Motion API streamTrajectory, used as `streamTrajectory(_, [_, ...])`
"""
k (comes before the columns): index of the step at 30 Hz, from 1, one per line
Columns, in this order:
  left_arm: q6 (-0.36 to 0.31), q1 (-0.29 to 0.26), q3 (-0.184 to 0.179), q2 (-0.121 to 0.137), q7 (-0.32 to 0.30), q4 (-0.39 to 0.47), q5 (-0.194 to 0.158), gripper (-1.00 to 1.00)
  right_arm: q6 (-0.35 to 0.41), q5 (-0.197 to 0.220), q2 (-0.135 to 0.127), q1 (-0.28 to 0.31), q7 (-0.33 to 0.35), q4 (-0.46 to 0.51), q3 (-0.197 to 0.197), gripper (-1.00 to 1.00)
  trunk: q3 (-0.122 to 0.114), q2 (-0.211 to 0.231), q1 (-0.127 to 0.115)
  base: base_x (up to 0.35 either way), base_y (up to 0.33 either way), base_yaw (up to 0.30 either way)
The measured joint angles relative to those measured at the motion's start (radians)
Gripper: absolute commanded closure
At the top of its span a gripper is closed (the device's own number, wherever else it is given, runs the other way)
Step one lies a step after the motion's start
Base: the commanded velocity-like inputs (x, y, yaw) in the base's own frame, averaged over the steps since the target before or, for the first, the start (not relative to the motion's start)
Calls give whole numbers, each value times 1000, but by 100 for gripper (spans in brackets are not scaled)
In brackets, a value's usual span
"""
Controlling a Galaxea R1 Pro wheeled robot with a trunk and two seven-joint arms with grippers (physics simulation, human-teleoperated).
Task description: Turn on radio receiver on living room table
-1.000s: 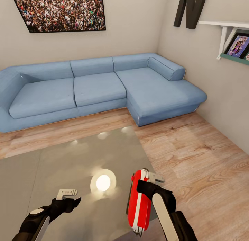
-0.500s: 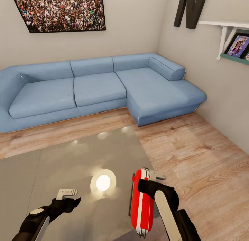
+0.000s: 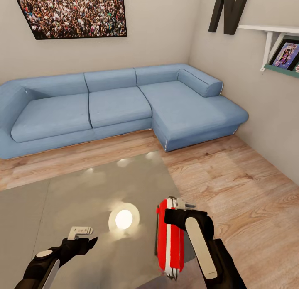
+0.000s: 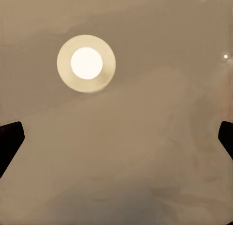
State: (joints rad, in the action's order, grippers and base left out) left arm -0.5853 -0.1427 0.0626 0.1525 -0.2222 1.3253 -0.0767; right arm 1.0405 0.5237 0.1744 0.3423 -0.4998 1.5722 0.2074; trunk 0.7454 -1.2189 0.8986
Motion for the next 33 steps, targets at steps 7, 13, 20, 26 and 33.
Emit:
streamTrajectory(7, [-3, 0, -2, -1, -85, 2, 3, -100, 6, -4, -83, 123, 236, 2, -89, 100, 0, 0, 0, 0, 0, 0])
streamTrajectory(13, [1, -1, -3, -3, -178, 8, 4, -100, 7, -5, -213, 183, 492, 1, -178, 100, 0, 0, 0, 0, 0, 0])
streamTrajectory(20, [4, -1, -3, -2, -199, 41, -19, -100, 5, -9, -315, 197, 789, -4, -204, 100, 0, 0, 0, 0, 0, 0])
streamTrajectory(26, [4, -2, -3, 0, -343, 70, -59, -100, 5, 3, -351, 212, 1054, -6, -278, 100, 0, 0, 0, 0, 0, 0])
streamTrajectory(33, [-3, -3, -1, 2, -429, 107, -63, -100, 1, -12, -385, 221, 1211, -5, -292, 100, 0, 0, 0, 0, 0, 0])
